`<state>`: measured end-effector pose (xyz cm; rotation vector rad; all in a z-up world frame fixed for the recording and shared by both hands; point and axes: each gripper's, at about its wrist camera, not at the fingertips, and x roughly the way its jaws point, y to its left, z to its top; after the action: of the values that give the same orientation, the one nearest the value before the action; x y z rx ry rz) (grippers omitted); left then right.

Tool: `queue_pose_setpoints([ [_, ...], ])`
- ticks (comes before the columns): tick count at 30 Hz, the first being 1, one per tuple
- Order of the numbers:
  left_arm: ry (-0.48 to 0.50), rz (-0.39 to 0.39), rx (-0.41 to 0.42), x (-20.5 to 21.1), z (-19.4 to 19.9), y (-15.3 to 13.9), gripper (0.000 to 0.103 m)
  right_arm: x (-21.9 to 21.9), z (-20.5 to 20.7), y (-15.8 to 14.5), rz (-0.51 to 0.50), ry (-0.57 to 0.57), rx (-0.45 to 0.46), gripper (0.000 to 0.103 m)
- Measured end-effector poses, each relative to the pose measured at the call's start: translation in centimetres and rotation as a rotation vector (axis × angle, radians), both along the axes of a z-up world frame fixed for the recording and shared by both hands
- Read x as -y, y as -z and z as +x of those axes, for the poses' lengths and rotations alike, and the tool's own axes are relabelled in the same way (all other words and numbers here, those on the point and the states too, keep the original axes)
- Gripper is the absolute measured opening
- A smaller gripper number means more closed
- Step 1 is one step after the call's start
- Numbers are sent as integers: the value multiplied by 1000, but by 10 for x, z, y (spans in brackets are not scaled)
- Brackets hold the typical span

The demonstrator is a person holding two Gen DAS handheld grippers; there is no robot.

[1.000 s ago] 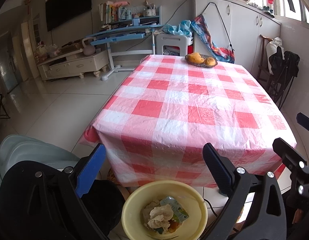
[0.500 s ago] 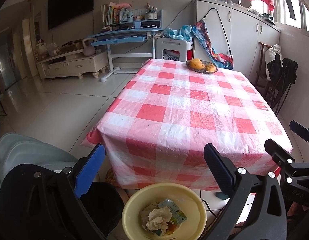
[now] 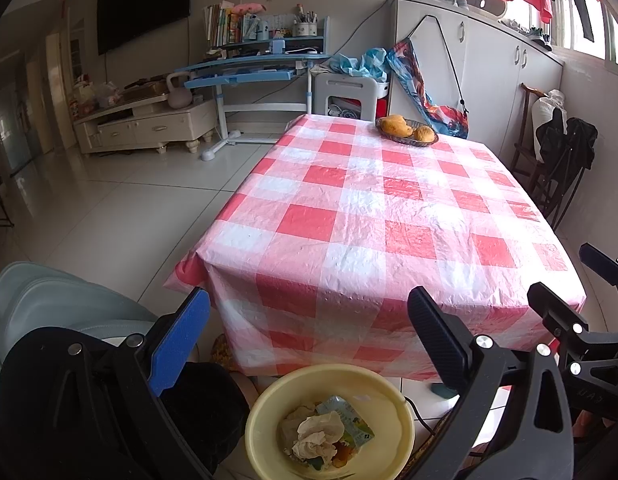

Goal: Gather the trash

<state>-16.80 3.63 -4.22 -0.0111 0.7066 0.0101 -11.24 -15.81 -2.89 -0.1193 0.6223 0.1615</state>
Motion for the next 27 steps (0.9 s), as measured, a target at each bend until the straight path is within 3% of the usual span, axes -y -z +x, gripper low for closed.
queue_pose_setpoints([
  [27, -34, -25, -19, -11, 3, 9, 96, -6, 2, 0, -19, -17, -2, 93],
])
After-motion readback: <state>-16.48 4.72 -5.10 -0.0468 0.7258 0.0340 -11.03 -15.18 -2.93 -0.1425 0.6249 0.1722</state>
